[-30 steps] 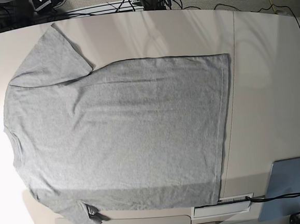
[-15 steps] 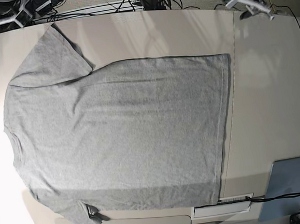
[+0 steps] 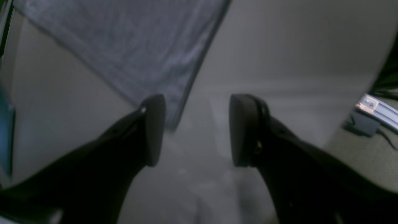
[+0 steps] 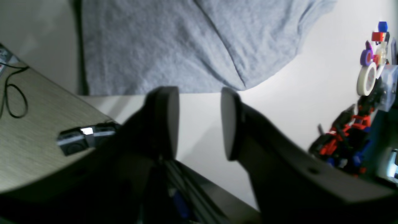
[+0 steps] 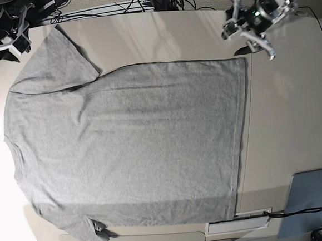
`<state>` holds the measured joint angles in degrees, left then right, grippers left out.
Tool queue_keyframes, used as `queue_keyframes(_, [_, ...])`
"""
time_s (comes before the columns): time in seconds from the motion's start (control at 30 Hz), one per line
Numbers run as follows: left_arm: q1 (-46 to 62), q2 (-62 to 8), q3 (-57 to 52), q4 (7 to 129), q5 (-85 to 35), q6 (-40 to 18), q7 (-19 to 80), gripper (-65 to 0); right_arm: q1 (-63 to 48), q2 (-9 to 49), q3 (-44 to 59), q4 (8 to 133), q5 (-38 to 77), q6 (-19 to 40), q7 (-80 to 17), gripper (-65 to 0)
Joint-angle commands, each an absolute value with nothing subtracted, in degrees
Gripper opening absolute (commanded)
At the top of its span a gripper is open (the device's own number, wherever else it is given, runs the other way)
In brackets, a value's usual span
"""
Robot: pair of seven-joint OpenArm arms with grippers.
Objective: Fold the T-shirt properly
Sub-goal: 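Move the left gripper to the grey shirt's hem corner and grasp it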
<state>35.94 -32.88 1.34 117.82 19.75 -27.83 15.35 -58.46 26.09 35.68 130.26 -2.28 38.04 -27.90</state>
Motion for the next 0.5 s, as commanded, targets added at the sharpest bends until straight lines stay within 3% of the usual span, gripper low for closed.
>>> queue_keyframes(0.0, [34.41,-33.52,2.7,117.6,20.18,-26.28,15.14,-31.0,-58.54,26.68,36.32,130.98,-3.33,37.47,-27.42,-38.4])
queue_keyframes(0.2, [25.28,-33.5,10.26,111.77,21.02,-23.53,22.61,-31.0,-57.3,26.7,36.32,130.78,-7.57,37.47,-26.74,-38.3])
queue_keyframes(0.47, [20.91,-33.5,12.99,102.56,23.46,-23.35,22.72,-31.1,-53.93,26.74,36.32,130.78,-7.55,37.5,-26.35,-38.3])
